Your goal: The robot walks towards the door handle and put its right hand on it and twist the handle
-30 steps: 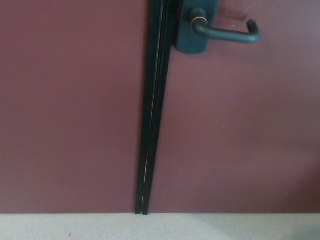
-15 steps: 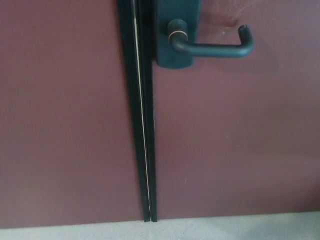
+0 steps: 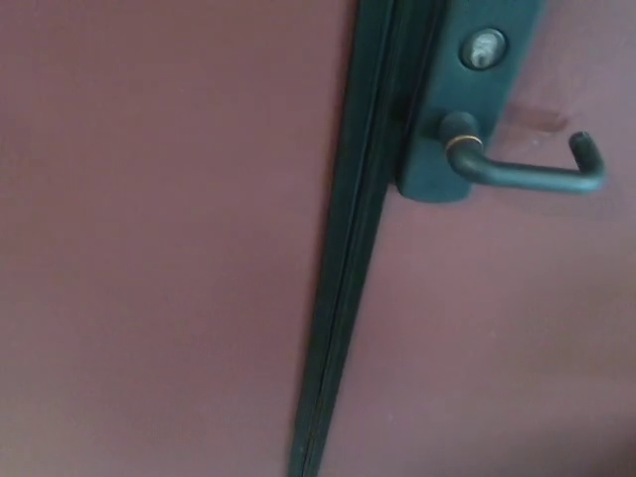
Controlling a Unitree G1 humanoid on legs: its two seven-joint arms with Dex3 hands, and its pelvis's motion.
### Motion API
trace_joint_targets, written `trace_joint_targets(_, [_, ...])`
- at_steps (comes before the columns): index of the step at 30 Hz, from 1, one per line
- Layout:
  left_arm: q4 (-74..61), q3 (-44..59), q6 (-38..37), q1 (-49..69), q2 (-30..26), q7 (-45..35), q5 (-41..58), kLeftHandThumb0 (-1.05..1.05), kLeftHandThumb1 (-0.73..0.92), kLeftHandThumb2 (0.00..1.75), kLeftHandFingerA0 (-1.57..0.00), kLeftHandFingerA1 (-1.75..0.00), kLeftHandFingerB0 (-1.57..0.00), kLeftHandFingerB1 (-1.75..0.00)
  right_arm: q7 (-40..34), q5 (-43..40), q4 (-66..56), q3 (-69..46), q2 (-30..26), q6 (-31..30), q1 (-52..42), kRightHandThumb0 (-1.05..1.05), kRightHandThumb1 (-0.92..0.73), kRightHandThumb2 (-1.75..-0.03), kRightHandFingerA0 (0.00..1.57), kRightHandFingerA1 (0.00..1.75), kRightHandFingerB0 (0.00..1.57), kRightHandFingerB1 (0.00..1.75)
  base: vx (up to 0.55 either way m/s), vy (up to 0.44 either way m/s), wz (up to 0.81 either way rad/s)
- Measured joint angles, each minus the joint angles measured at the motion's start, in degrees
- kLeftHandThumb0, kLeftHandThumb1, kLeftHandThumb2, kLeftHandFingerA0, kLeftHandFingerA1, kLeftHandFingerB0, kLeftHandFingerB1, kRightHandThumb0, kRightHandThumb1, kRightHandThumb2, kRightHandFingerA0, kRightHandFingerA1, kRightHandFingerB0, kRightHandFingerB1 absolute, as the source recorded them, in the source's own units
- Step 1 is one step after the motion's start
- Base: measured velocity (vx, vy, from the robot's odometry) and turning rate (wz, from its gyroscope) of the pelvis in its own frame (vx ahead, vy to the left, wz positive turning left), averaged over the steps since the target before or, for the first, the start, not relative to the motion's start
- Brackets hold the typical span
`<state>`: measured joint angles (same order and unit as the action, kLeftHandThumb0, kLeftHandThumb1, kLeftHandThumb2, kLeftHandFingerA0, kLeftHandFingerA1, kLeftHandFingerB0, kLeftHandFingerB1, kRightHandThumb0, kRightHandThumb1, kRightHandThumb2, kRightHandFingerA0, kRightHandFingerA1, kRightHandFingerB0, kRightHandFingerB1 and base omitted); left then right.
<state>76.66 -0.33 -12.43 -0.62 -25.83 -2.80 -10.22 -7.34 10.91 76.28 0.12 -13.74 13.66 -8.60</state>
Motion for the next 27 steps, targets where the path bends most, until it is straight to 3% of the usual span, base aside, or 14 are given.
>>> trace_joint_targets(18, [-0.08,0.67,-0.01,0.06,0.2,-0.06,-0.03,-0.3,0.61,0.58,-0.73,-0.48,-0.56,-0.42,-0.05,-0.01,0.03,0.42,-0.5,-0.02,0.23,-0.33,-0.52,-0.68,0.7,0.52,0.56,0.47,0.13,-0.09,-0.02])
trace_joint_targets(27, [-0.04,0.99,-0.01,0.04,-0.33,0.02,-0.02,-0.3,0.61,0.58,-0.74,-0.48,-0.56,-0.42,-0.04,0.11,0.24,1.04,0.33,-0.42,1.3,-0.31,-0.52,-0.67,0.77,0.54,0.56,0.46,0.16,0.186,0.03])
